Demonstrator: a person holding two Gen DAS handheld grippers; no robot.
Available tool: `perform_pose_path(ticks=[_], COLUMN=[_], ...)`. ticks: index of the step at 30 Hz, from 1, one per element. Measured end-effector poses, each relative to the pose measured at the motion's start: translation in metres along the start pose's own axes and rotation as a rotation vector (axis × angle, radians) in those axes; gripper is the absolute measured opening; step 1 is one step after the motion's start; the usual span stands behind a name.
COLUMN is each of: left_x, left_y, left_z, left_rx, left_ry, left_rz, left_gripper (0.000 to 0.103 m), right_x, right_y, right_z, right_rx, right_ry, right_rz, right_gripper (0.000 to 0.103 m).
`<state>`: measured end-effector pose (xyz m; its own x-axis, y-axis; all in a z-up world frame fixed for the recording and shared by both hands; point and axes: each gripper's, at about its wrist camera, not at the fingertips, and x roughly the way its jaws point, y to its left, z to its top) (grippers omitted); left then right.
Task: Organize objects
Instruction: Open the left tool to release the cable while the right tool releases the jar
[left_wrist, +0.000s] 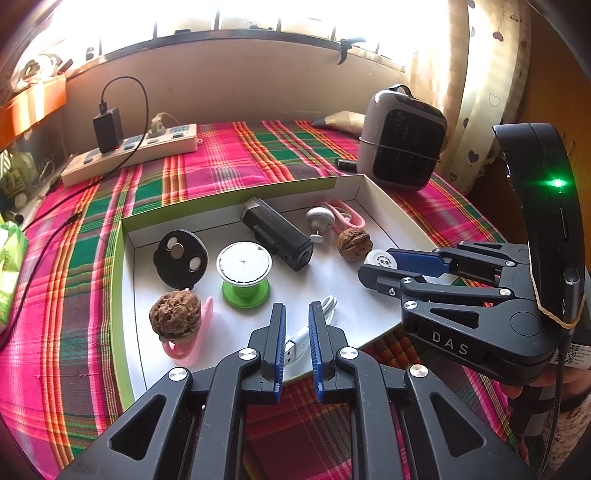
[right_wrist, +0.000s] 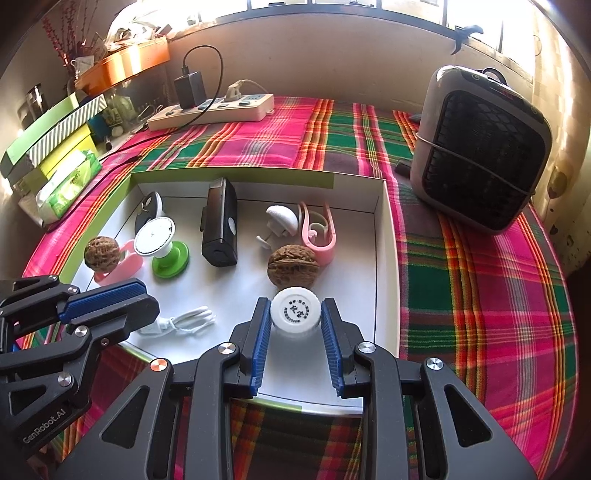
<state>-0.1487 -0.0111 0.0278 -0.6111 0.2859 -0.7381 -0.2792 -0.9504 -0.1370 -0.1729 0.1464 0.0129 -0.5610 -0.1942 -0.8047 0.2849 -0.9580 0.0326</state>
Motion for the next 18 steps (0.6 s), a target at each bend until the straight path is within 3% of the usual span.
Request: perform_pose_path(ticks=[6, 9, 18], left_x=[-0.002, -0.003, -0.012], left_y=[0.0, -0.001, -0.005], left_z=[0.0, -0.001, -0.004], left_rx=[0.001, 0.001, 0.005], left_ry=[0.0, -0.001, -0.012], left_rz=[0.017, 0.029, 0.066], left_gripper=[0.014, 0.016, 0.022], right_x=[0.0, -0.002, -0.015], right_y=[-0.001, -0.001, 0.001], right_z=[0.0, 0.0, -0.004], right_rx=[0.006, 0.008, 0.017], right_ry=[-0.002, -0.01, -0.038], right_rz=[-0.004, 0.005, 0.006], right_gripper=[0.03, 0.041, 0.042])
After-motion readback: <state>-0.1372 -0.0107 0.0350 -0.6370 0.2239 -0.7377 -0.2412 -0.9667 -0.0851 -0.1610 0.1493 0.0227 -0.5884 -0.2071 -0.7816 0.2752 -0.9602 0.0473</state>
